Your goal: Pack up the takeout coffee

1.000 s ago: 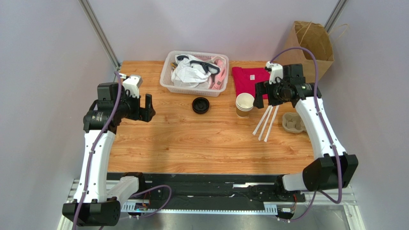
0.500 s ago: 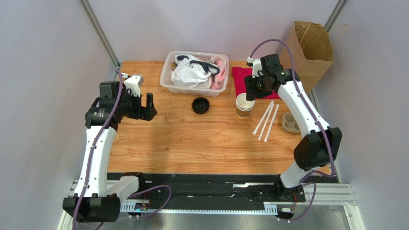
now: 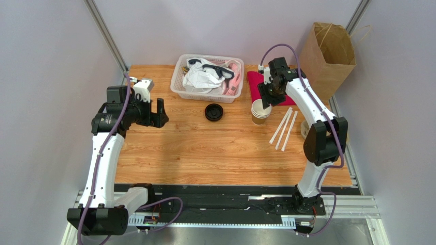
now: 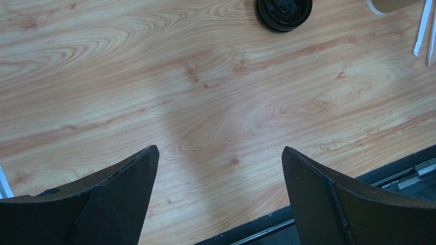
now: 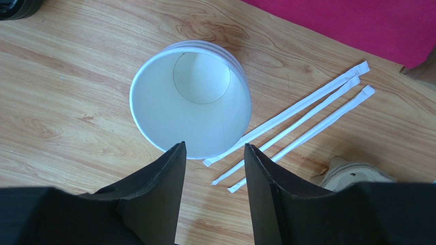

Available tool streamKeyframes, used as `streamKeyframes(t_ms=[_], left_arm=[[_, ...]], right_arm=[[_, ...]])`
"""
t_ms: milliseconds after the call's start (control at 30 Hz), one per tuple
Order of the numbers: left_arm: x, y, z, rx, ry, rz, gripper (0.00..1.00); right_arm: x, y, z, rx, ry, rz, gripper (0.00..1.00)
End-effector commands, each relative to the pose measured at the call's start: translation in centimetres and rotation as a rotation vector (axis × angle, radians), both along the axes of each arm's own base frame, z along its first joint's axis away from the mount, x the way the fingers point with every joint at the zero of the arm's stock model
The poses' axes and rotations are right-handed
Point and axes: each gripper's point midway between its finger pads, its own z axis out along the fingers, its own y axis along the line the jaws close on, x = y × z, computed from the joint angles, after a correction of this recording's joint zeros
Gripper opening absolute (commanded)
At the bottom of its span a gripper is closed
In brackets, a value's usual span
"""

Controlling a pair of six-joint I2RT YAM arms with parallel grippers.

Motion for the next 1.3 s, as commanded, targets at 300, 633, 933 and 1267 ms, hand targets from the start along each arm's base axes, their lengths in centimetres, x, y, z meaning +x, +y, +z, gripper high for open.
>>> streamKeyframes(t_ms=[300, 633, 933, 1267], left_arm=[[0.4, -0.6, 2.5, -0.025, -0.092, -0.031, 0.99], [0.9, -0.3, 3.4, -0.016, -0.11, -0.012, 0.99], [1.1, -0.6, 2.9, -0.027, -0.103, -0.027, 0.99], [1.3, -0.6, 2.8, -0.029, -0.103, -0.031, 0.99]], right_arm=[[2.0, -0.8, -0.5, -0.037, -0.02, -0.013, 0.48], [2.5, -1.2, -1.2, 0.035, 0.038, -0.069, 0.34], [2.8, -1.0, -0.3, 0.05, 0.021, -0.067, 0.39], [2.7, -1.1, -0.3, 0.048, 0.035, -0.038, 0.4]])
